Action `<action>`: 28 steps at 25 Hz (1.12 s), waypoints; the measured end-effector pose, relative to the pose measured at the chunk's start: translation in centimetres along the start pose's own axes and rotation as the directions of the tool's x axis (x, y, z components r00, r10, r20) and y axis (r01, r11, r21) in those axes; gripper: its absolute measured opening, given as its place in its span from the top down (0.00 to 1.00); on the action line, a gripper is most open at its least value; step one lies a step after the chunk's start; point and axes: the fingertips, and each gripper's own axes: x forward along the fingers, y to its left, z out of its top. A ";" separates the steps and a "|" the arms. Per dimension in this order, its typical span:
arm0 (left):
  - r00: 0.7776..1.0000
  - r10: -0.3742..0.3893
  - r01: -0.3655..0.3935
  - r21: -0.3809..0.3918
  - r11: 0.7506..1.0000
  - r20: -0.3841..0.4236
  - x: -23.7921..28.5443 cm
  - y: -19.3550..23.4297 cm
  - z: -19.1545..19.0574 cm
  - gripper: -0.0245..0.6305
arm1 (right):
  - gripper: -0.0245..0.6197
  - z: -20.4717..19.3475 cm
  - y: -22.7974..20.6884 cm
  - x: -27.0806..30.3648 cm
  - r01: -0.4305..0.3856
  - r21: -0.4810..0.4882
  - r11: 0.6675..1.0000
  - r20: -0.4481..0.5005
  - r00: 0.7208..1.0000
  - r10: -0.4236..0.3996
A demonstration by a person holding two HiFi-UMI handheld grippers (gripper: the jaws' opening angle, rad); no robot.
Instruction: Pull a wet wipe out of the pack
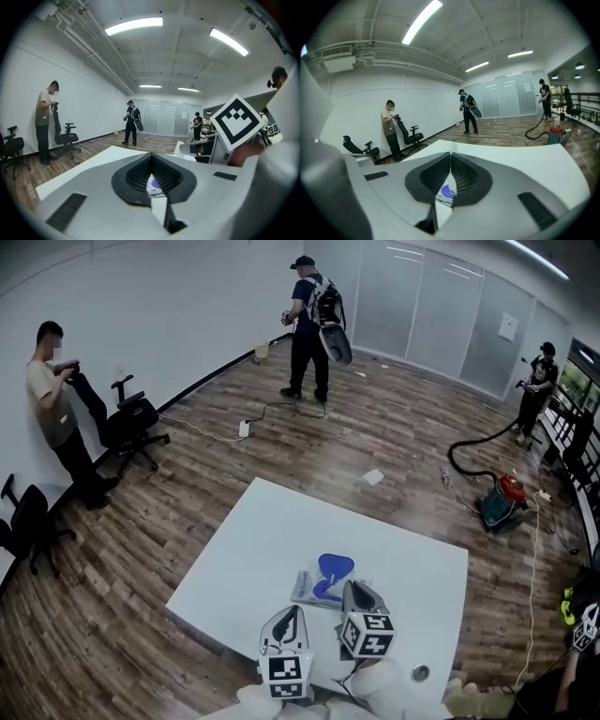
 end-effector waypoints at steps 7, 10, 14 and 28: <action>1.000 -0.018 0.018 0.005 1.000 0.011 -0.2 -0.8 0.5 0.97 | 0.94 1.5 0.3 -2.6 -0.017 0.031 0.999 0.042 0.999 0.016; 0.999 -0.029 0.029 0.015 0.999 0.016 -0.2 -1.3 0.9 0.97 | 0.94 1.7 0.1 -4.1 -0.017 0.041 0.999 0.056 0.998 0.014; 0.998 -0.059 0.059 0.029 0.998 0.015 -0.1 -2.4 1.3 0.97 | 0.94 0.9 -0.3 -6.0 0.001 0.070 0.998 0.055 0.998 -0.005; 0.991 -0.125 0.126 0.026 0.992 -0.042 0.0 -4.5 -0.1 0.97 | 0.94 -3.9 -2.5 -10.6 0.085 0.144 0.986 0.008 0.996 -0.087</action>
